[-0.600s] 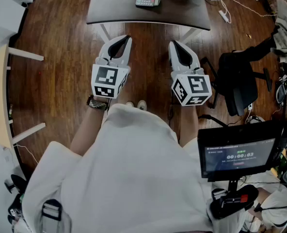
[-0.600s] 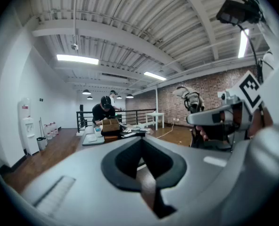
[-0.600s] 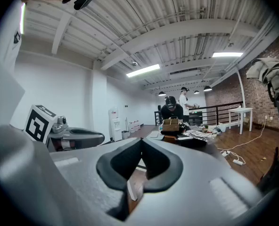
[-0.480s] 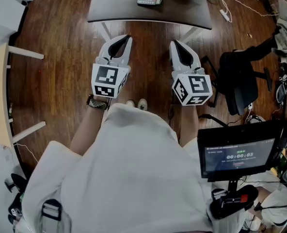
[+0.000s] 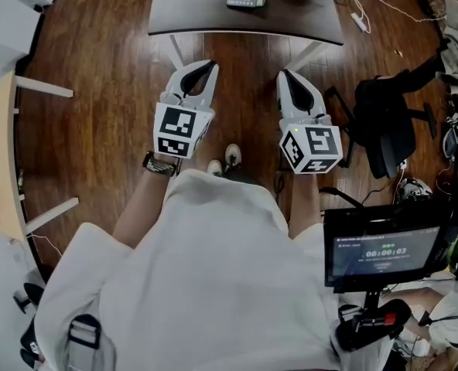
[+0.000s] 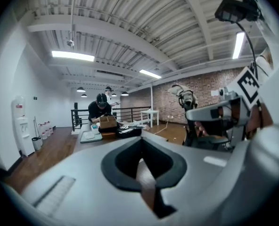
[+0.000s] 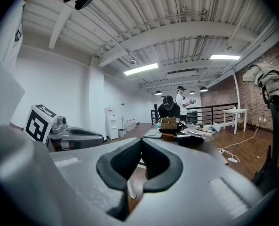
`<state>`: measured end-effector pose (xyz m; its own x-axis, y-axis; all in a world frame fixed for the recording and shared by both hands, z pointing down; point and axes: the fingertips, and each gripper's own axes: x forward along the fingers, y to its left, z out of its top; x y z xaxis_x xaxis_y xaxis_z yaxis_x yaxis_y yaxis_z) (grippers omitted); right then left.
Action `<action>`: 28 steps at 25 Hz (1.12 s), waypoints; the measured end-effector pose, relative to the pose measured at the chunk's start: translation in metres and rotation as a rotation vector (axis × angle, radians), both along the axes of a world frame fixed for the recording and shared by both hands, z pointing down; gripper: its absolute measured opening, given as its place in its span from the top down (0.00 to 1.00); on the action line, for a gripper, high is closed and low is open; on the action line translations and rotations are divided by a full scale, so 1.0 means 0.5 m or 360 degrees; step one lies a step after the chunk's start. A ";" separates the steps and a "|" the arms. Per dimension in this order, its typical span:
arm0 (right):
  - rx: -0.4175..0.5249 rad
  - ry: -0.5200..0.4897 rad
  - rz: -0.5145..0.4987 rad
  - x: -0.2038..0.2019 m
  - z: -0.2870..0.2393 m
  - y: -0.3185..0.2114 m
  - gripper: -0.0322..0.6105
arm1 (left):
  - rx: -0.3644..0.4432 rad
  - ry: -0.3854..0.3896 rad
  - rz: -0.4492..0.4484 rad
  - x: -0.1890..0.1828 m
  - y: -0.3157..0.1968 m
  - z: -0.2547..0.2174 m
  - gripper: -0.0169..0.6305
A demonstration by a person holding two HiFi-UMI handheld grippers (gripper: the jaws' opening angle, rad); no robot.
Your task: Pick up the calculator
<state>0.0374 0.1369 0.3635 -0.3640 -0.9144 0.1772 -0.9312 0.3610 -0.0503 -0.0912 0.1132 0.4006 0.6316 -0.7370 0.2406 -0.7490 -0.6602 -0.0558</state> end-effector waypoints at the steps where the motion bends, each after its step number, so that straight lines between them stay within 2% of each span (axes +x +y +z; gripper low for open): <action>1: 0.0001 -0.0003 0.0005 0.000 -0.002 0.004 0.95 | 0.0000 -0.0001 0.0010 0.001 0.004 0.000 0.97; 7: 0.0025 -0.0022 0.0044 0.020 -0.009 0.008 0.95 | 0.0043 -0.0003 0.0063 0.022 0.014 -0.013 0.97; 15: 0.0071 0.0003 0.0006 0.006 -0.018 -0.057 0.95 | 0.0066 0.0027 0.0009 0.011 -0.039 -0.011 0.97; 23: 0.0043 -0.0049 -0.0029 0.028 0.016 -0.193 0.95 | 0.0043 0.0005 -0.0039 0.031 -0.165 0.016 0.96; 28: -0.0002 -0.0001 -0.0058 0.053 0.031 -0.303 0.95 | 0.0033 -0.0018 -0.0056 0.063 -0.262 0.012 0.96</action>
